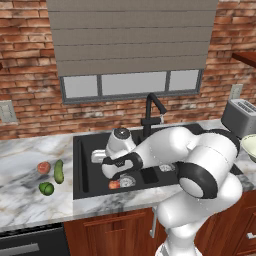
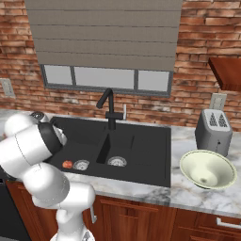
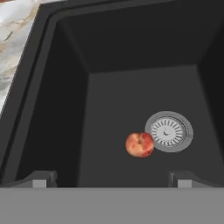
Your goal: There is a mixed pile of frozen fruits and vegetables on the counter. Locate all the frozen vegetables and place the items in a bowl on the counter. Take all the frozen fruits and defrost them in a running sink.
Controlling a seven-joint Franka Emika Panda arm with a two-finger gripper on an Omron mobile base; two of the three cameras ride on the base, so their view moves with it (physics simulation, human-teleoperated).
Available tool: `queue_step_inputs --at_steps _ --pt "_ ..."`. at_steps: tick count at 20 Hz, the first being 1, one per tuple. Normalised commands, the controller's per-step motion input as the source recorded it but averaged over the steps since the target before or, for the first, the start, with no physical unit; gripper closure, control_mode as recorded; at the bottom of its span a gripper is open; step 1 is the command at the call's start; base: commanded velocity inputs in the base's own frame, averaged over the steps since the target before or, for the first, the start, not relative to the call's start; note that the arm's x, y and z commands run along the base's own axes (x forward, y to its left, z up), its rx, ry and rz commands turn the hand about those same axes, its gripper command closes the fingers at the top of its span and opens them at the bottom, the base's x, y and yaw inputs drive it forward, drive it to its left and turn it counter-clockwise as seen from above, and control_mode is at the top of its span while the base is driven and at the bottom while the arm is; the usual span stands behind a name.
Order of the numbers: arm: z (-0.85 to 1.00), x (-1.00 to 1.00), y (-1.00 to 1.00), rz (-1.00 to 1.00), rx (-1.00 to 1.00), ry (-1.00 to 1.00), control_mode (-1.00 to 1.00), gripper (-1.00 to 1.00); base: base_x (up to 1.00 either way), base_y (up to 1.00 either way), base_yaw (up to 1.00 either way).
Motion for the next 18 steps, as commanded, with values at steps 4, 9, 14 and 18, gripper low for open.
queue_step_inputs --at_steps 4,9,14,18 --pt "0.40 0.00 0.19 0.00 0.00 0.00 -1.00 -1.00 0.00 0.00 0.00" --pt "0.38 0.00 0.32 0.00 0.00 0.01 -1.00 -1.00 0.00 0.00 0.00" --pt "0.33 0.00 0.35 0.00 0.00 0.05 -1.00 -1.00 0.00 0.00 0.00" --pt "0.27 0.00 0.41 0.02 0.00 0.06 -1.00 -1.00 0.00 0.00 0.00"
